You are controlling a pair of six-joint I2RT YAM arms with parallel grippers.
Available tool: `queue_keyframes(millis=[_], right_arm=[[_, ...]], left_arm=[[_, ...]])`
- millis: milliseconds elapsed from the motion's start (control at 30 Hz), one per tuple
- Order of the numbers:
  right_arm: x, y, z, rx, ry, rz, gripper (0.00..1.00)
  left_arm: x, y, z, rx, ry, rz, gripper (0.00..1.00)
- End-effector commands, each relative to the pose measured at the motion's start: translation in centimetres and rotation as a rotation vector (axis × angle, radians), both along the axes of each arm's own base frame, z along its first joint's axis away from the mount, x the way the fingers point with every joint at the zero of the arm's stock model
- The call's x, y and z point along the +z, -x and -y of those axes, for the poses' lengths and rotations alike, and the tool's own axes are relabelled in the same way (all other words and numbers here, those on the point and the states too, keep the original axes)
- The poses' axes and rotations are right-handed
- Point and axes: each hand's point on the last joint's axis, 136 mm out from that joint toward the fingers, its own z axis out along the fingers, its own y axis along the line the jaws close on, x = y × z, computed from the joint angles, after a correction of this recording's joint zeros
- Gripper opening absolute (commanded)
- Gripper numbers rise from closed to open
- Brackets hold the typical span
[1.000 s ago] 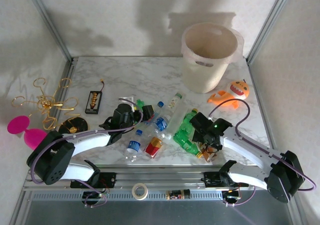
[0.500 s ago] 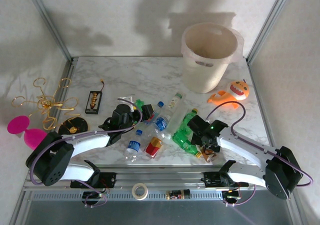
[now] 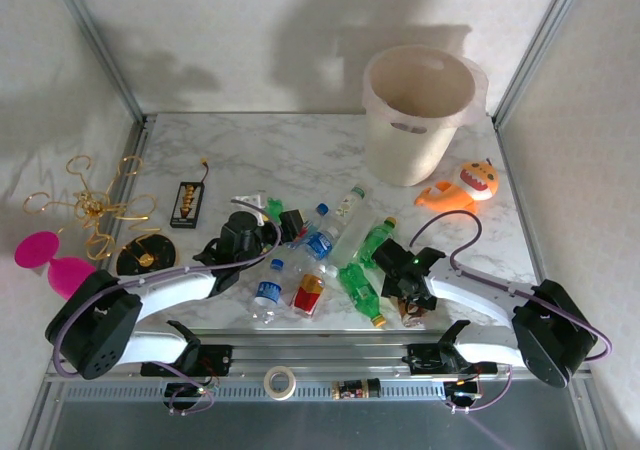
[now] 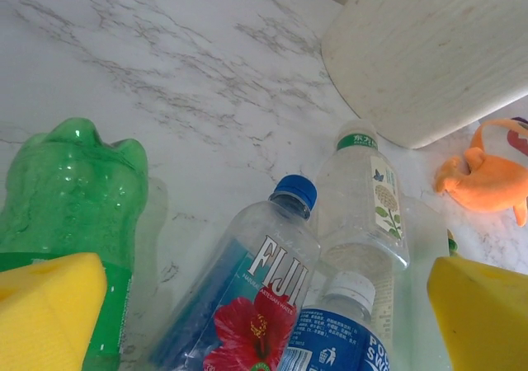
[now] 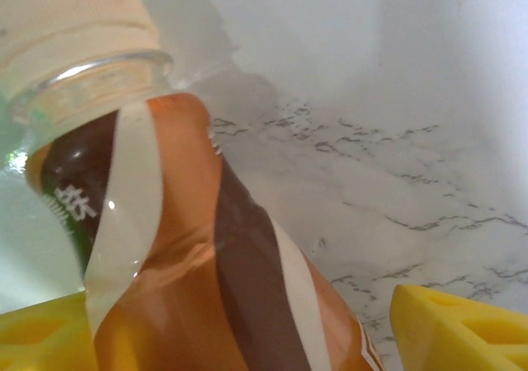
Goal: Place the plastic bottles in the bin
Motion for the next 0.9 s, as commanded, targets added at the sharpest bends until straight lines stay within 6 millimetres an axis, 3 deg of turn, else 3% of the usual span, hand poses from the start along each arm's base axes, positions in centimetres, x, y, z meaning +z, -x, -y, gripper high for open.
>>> queue_keyframes(millis=[0, 300, 467, 667, 867], right_arm=[[-0.4, -0.2, 0.0, 0.007, 0.003, 0.022, 0.77], [-0.2, -0.3, -0.1, 0.011, -0.019, 0.043, 0.62], [1.1, -1.2, -0.8, 0.014, -0.055, 0.091, 0.55], [4.6, -3.4, -1.5, -0.015, -0.133, 0.242, 0.5], [11.1, -7.7, -2.3, -0.033, -0.295, 0.445, 0.48]], left_arm=[[0.5, -0.2, -1.2, 0.044, -0.008, 0.024, 1.0], [0.3, -0.6, -2.4, 0.105, 0.018, 0.02, 1.0], [0.9, -1.3, -3.8, 0.155, 0.039, 0.03, 1.0], [1.9, -1.7, -5.7, 0.214, 0.049, 0.057, 0.99], [2.0, -1.6, -7.3, 0.253, 0.076, 0.059, 1.0]])
